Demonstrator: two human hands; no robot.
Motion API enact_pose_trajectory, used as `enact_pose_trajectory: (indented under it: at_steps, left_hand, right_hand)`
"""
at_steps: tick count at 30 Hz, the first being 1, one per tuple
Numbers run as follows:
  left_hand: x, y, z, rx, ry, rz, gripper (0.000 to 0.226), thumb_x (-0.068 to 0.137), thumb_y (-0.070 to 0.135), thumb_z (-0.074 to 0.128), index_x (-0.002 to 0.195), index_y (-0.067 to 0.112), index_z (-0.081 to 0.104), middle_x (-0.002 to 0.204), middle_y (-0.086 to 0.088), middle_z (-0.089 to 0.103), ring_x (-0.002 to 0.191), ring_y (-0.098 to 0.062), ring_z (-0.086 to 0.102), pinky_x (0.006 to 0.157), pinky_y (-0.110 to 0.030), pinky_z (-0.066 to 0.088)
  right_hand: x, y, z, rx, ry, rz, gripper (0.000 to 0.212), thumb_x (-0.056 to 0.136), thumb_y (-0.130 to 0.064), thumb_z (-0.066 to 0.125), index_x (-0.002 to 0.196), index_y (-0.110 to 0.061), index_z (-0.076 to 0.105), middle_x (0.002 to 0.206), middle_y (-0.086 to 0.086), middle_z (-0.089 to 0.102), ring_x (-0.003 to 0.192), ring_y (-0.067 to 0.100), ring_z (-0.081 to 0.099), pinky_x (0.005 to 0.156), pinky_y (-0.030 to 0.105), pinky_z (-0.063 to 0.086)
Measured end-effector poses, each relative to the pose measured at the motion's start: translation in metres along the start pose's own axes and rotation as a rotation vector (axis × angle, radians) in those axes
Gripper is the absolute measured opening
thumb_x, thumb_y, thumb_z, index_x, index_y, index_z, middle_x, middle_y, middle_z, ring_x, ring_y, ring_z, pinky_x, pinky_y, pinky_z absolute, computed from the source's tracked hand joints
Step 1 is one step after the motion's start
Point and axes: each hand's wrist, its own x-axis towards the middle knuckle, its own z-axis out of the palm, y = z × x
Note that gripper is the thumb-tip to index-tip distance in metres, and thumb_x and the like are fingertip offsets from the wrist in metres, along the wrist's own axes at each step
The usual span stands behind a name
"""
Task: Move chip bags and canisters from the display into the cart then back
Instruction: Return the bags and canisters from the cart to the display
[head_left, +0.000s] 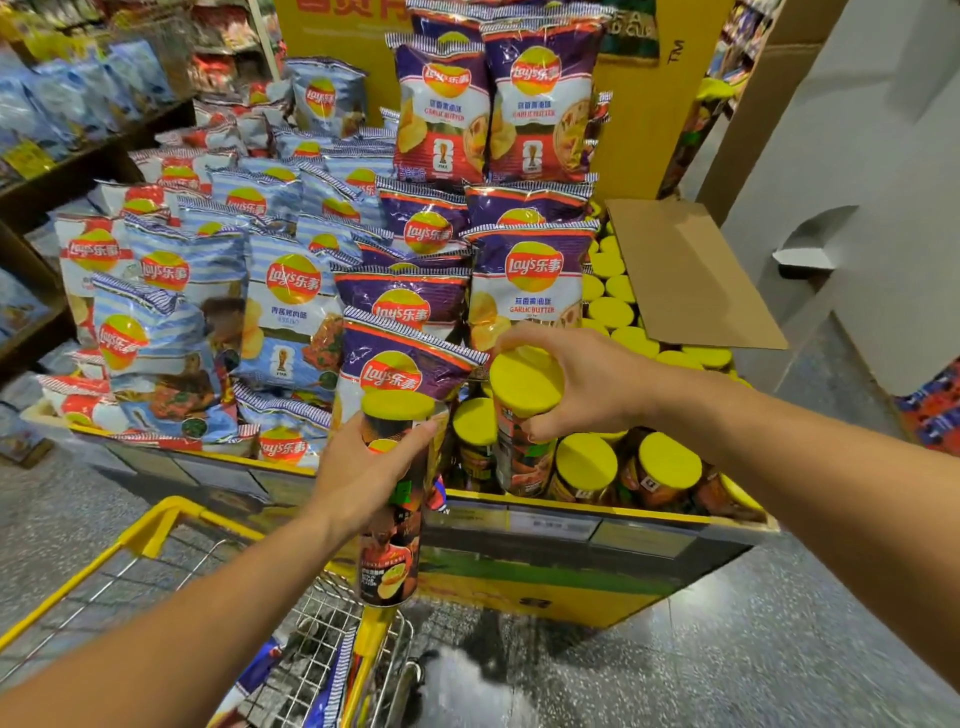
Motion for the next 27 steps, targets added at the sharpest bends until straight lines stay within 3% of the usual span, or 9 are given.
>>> enact_pose_trajectory:
  at_steps: [2,4,7,10,13,16,19,24,27]
  left_hand:
    - [0.0,0.003,0.001,0.005,0.001,0.006,0.038,0.074,0.057,0.073,0.104,0.034,0.067,0.103,0.017,0.071,0.101,-0.005,0.064,0.094,-0.038,0.051]
    - [0.0,0.006,0.003,0.006,0.004,0.008,0.029,0.076,0.052,0.073,0.099,0.038,0.065,0.1,0.02,0.069,0.098,0.002,0.061,0.09,-0.034,0.049]
    - [0.002,0.007,0.005,0.016,0.013,0.011,0.024,0.076,0.052,0.072,0.096,0.04,0.064,0.095,0.026,0.069,0.096,0.008,0.059,0.088,-0.029,0.047]
    - [0.003,0.005,0.005,0.025,0.034,0.022,0.025,0.074,0.054,0.072,0.094,0.041,0.064,0.094,0.026,0.069,0.096,0.007,0.06,0.083,-0.024,0.046]
    - [0.003,0.004,0.006,0.025,0.053,0.033,0.027,0.072,0.056,0.071,0.094,0.042,0.063,0.095,0.026,0.068,0.094,0.009,0.06,0.08,-0.019,0.045]
    - [0.002,0.006,0.008,0.027,0.07,0.038,0.028,0.071,0.057,0.071,0.093,0.043,0.063,0.091,0.03,0.068,0.091,0.013,0.06,0.078,-0.016,0.046]
    - [0.001,0.007,0.008,0.038,0.09,0.044,0.032,0.072,0.059,0.071,0.098,0.042,0.064,0.099,0.024,0.069,0.098,0.006,0.06,0.085,-0.024,0.047]
    - [-0.003,0.016,0.008,0.046,0.14,0.054,0.033,0.079,0.052,0.072,0.108,0.038,0.063,0.103,0.023,0.066,0.099,0.007,0.058,0.087,-0.03,0.046]
    - [-0.006,0.029,0.011,0.043,0.176,0.064,0.028,0.079,0.053,0.072,0.102,0.041,0.062,0.101,0.025,0.065,0.097,0.006,0.058,0.085,-0.029,0.045]
  right_hand:
    - [-0.001,0.006,0.013,-0.067,-0.045,-0.021,0.085,0.07,-0.031,0.083,0.144,-0.029,0.04,0.144,-0.004,0.045,0.13,0.015,0.04,0.102,0.029,0.036]
    - [-0.001,0.018,0.033,-0.193,-0.085,-0.027,0.084,0.071,-0.035,0.081,0.145,-0.028,0.041,0.137,0.001,0.046,0.127,0.021,0.042,0.103,0.036,0.041]
    - [-0.002,0.032,0.069,-0.566,-0.082,-0.046,0.078,0.075,-0.048,0.077,0.142,-0.029,0.042,0.136,0.006,0.045,0.122,0.026,0.043,0.1,0.042,0.043]
    - [-0.004,0.033,0.097,-0.726,-0.057,-0.062,0.073,0.077,-0.033,0.08,0.136,-0.021,0.04,0.138,0.011,0.041,0.118,0.032,0.045,0.094,0.043,0.044]
    - [-0.005,0.031,0.108,-0.701,-0.098,-0.072,0.054,0.082,-0.013,0.074,0.127,-0.015,0.045,0.132,0.01,0.047,0.111,0.029,0.049,0.074,0.038,0.047]
    - [0.002,0.022,0.101,-0.693,-0.173,-0.018,0.036,0.089,-0.029,0.066,0.118,-0.013,0.055,0.119,0.008,0.052,0.107,0.027,0.052,0.065,0.036,0.041]
    - [0.011,0.012,0.085,-0.701,-0.18,-0.001,0.042,0.089,-0.052,0.057,0.106,-0.014,0.063,0.104,0.006,0.06,0.095,0.028,0.061,0.065,0.034,0.043]
    - [0.018,0.007,0.06,-0.308,-0.024,0.14,0.025,0.094,-0.037,0.051,0.091,-0.015,0.062,0.084,0.004,0.059,0.079,0.026,0.057,0.063,0.033,0.046]
    - [0.019,0.007,0.049,-0.065,-0.01,0.164,0.022,0.094,-0.034,0.054,0.091,-0.015,0.065,0.091,0.005,0.066,0.085,0.025,0.06,0.074,0.039,0.054]
